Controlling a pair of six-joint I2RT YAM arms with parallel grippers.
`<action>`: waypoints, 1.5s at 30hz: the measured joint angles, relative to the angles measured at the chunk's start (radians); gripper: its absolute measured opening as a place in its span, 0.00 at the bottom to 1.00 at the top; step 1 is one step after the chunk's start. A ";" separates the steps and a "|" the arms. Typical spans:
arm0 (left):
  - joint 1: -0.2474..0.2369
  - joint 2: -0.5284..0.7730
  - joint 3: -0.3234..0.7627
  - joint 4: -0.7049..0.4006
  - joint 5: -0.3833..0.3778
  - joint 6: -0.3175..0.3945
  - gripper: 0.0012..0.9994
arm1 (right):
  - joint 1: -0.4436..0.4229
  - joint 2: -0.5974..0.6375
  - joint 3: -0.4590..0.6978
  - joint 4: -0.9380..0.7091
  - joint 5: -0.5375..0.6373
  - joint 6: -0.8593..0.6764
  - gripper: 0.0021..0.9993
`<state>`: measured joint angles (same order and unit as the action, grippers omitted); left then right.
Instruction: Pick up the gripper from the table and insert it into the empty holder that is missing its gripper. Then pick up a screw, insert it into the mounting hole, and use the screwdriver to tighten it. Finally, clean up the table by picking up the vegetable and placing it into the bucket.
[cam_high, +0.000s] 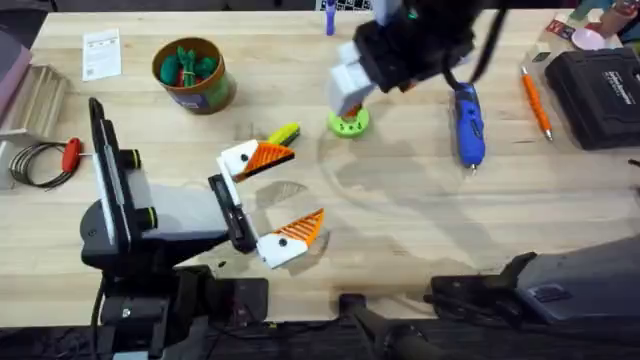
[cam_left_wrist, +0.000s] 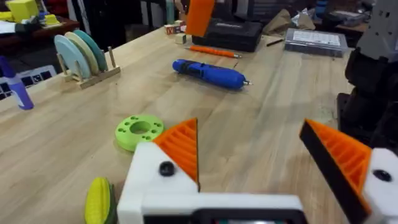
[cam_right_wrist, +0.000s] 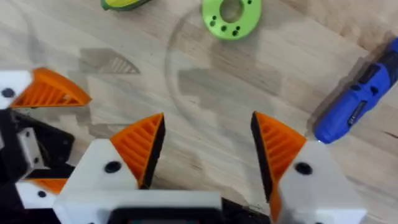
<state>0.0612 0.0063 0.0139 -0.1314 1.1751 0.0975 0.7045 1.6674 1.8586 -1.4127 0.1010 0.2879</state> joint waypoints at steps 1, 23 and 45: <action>0.000 0.000 0.000 0.000 0.000 0.000 0.99 | -0.010 -0.021 -0.028 0.011 0.000 0.002 0.85; 0.000 0.000 0.000 0.001 -0.006 -0.005 0.01 | -0.543 -0.310 -0.529 0.259 -0.001 -0.002 0.89; 0.000 0.000 0.000 0.013 -0.073 -0.073 0.01 | -0.778 0.068 -0.477 0.527 0.000 -0.305 0.88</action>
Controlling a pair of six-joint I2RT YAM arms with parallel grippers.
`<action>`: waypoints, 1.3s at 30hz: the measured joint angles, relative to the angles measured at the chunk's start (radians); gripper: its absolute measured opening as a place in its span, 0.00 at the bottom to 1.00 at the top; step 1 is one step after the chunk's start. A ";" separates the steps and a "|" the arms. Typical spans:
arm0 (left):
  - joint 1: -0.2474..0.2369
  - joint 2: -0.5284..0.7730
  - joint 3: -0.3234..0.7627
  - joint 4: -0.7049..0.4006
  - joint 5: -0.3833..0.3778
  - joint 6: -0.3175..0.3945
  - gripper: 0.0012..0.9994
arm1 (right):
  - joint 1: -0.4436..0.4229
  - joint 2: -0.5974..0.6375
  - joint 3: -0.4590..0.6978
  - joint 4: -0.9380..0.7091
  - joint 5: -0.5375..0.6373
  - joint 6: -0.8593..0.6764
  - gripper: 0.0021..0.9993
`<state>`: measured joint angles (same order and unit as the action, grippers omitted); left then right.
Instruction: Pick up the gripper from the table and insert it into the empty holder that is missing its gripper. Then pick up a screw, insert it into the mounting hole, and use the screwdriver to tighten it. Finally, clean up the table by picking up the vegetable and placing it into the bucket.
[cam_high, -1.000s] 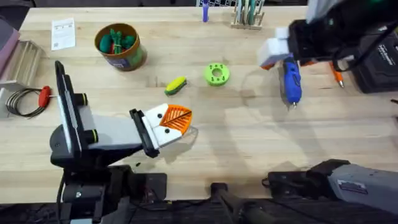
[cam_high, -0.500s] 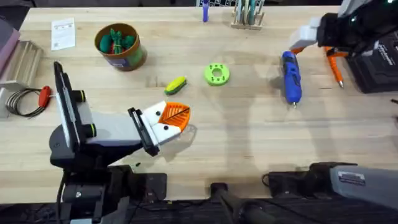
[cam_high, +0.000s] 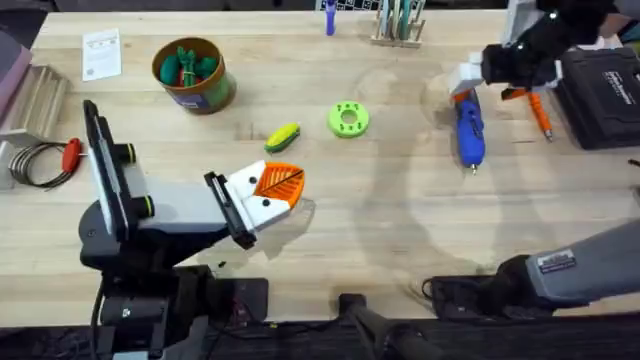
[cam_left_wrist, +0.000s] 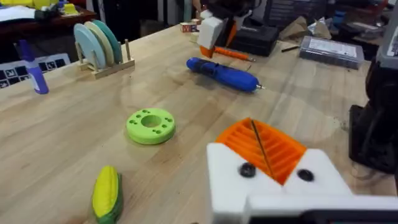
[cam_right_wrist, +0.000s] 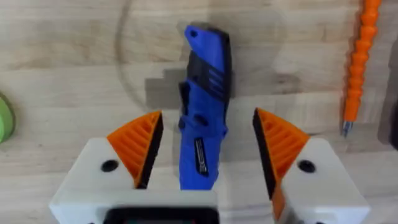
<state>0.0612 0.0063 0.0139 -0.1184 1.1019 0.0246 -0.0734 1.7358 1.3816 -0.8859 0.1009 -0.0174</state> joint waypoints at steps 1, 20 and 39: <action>0.000 0.000 0.000 0.000 0.000 0.000 0.01 | 0.000 0.020 0.011 0.004 0.000 -0.007 0.88; 0.000 0.000 0.000 0.000 0.000 0.000 0.01 | -0.026 0.234 0.041 0.067 -0.009 -0.044 0.80; 0.000 0.000 0.000 0.001 -0.003 -0.003 0.01 | -0.020 0.249 0.073 -0.011 0.003 -0.050 0.02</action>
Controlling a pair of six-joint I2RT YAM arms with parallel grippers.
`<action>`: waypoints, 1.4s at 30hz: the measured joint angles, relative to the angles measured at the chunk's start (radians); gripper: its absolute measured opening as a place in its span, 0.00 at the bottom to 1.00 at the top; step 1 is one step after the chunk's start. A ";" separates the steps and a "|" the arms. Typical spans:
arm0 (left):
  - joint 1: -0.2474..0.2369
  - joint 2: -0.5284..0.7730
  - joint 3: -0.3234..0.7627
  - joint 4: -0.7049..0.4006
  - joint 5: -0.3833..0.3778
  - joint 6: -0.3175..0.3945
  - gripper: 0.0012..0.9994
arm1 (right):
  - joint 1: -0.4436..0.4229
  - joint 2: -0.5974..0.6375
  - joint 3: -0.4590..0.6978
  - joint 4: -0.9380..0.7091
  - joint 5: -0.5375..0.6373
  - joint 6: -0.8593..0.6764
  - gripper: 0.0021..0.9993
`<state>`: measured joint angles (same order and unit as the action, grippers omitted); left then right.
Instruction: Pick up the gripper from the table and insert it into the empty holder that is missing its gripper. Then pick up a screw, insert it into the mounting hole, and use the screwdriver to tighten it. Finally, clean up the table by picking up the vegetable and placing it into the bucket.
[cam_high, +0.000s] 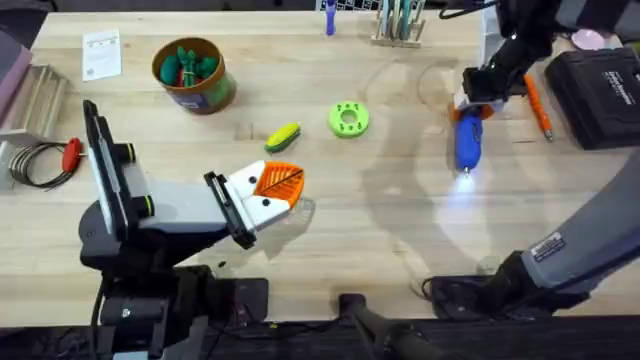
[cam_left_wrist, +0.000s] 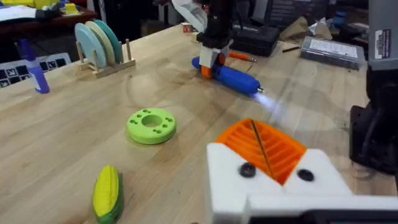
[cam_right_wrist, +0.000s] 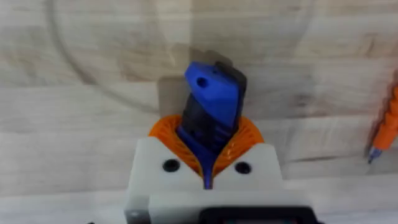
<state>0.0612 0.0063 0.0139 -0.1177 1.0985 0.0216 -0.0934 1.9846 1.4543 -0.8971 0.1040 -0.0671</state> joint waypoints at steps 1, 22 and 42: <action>0.000 0.000 0.000 0.000 0.000 0.000 0.01 | 0.002 0.000 0.012 -0.024 0.000 0.005 0.02; 0.000 0.000 0.000 0.000 0.000 0.000 0.01 | 0.261 -0.473 0.294 0.060 -0.100 0.147 0.02; 0.000 0.000 0.000 0.000 0.000 0.000 0.01 | 0.402 -0.664 -0.109 0.620 -0.421 0.250 0.02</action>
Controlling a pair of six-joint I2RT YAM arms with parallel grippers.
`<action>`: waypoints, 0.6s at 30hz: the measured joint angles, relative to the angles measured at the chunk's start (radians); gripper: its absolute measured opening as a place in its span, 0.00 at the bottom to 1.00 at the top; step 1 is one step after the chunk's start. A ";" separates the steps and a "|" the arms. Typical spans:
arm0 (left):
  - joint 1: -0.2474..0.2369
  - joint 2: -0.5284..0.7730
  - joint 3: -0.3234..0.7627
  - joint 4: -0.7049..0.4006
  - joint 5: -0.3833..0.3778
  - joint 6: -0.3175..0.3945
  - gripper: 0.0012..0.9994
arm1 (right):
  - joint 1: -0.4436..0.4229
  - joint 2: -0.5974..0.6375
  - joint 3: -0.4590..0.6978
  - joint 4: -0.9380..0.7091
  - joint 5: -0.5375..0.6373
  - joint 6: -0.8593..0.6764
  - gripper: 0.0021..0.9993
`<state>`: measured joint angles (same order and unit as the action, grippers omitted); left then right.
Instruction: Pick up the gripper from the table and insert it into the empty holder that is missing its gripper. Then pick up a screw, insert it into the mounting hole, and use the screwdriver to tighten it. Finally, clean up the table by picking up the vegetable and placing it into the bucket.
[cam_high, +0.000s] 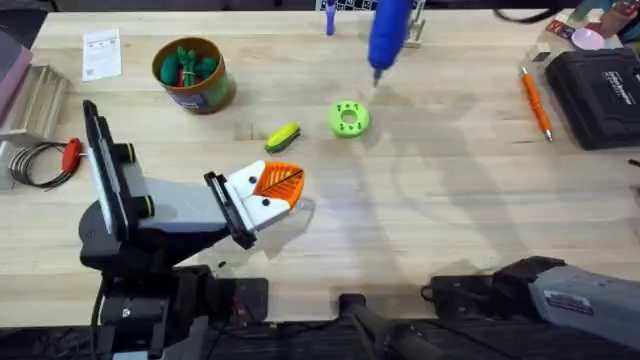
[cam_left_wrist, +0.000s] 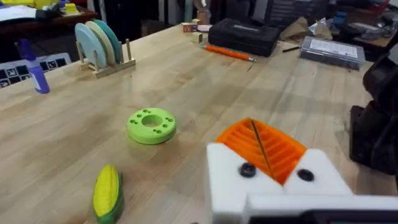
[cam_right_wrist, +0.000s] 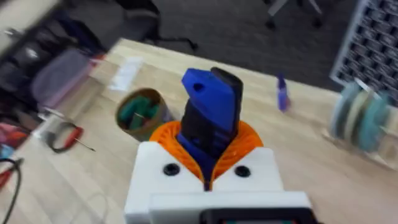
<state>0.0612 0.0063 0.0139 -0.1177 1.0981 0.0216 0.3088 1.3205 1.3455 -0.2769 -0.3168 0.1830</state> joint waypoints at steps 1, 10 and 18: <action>0.000 0.000 0.000 0.000 0.000 0.000 0.01 | 0.000 -0.005 -0.038 0.071 -0.030 0.013 0.02; 0.000 0.000 0.000 0.001 -0.003 0.000 0.01 | 0.059 -0.009 -0.352 0.698 -0.224 0.149 0.02; 0.000 0.000 0.000 0.001 -0.003 0.000 0.01 | 0.179 -0.009 -0.421 0.910 -0.304 0.165 0.02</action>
<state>0.0612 0.0063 0.0139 -0.1169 1.0950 0.0216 0.4883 1.3113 0.9241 0.6331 -0.6205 0.3482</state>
